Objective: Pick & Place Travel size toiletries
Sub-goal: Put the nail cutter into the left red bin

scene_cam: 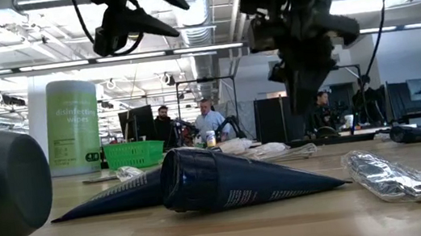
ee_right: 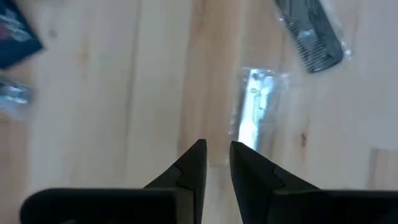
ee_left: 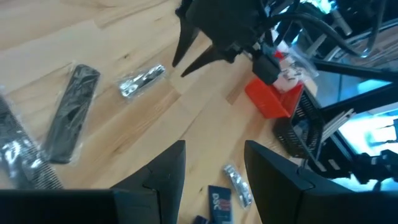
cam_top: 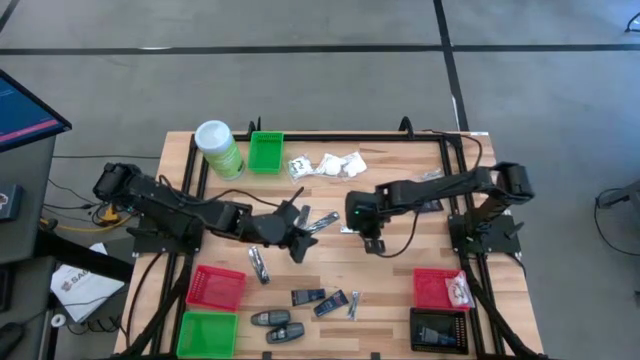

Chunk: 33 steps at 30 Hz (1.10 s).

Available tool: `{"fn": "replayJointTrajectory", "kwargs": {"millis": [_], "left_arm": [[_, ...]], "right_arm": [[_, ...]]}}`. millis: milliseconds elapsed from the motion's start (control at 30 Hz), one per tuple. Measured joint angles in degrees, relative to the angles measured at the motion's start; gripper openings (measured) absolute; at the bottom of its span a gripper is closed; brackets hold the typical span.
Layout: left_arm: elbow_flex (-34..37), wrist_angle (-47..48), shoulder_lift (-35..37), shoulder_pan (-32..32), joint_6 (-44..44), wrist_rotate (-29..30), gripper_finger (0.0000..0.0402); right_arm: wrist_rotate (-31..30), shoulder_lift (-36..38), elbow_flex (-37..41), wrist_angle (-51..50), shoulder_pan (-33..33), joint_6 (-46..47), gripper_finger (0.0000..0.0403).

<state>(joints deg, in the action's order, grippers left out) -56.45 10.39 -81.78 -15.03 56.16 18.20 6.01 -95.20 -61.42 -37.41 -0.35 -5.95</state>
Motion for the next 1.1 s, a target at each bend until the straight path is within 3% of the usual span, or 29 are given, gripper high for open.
{"fn": "replayJointTrajectory", "kwargs": {"millis": [200,367,667,1100], "left_arm": [[0.0,1.4,0.0,-0.4,-0.5,0.3,0.0159],[0.0,1.6,0.0,-0.9,-0.7,1.7,0.0159],[0.0,1.6,0.0,-5.0,-0.4,17.0,0.0159],[0.0,1.5,0.0,-6.5,2.8,17.4,0.0159]], "right_arm": [[0.1,-0.7,0.0,0.5,-0.9,-2.3,0.0083],[0.1,-0.7,0.0,2.3,-2.2,-3.7,0.0135],[0.1,-3.6,0.0,2.9,-3.6,-3.7,0.0240],[0.0,-8.7,0.1,3.0,-3.1,-4.0,0.0248]]}}
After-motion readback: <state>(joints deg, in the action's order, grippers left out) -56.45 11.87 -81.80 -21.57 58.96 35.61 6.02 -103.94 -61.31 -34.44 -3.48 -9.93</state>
